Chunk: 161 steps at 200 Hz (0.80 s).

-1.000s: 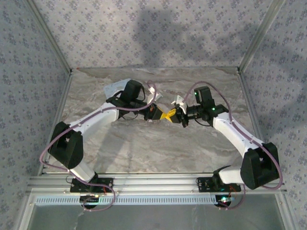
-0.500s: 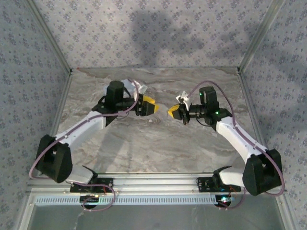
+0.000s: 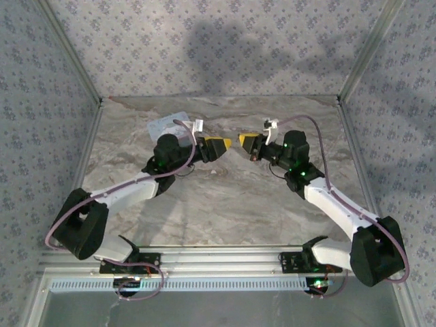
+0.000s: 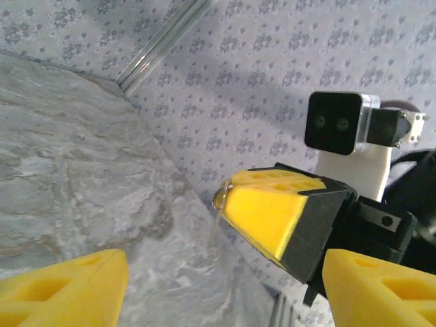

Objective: Unlock the padlock with the key

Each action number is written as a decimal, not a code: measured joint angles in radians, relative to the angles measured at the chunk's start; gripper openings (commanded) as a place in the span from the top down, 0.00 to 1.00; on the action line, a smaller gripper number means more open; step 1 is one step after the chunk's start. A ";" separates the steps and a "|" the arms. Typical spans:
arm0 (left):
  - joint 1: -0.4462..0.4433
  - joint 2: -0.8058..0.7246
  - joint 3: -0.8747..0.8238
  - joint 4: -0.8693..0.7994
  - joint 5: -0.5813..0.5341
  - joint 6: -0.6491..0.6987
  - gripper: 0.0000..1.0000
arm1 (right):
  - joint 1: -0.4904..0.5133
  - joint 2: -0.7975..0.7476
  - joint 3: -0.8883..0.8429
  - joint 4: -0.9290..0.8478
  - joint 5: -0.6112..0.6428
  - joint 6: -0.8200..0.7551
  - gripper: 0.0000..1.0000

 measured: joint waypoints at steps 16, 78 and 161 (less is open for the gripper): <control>-0.013 0.028 0.000 0.049 -0.030 -0.068 0.25 | 0.023 -0.001 0.000 0.038 0.049 0.058 1.00; -0.026 0.113 0.000 0.165 -0.086 -0.230 0.30 | 0.070 0.000 0.000 0.081 0.121 0.159 1.00; -0.036 0.117 0.000 0.207 -0.091 -0.274 0.56 | 0.092 0.031 -0.002 0.084 0.135 0.201 1.00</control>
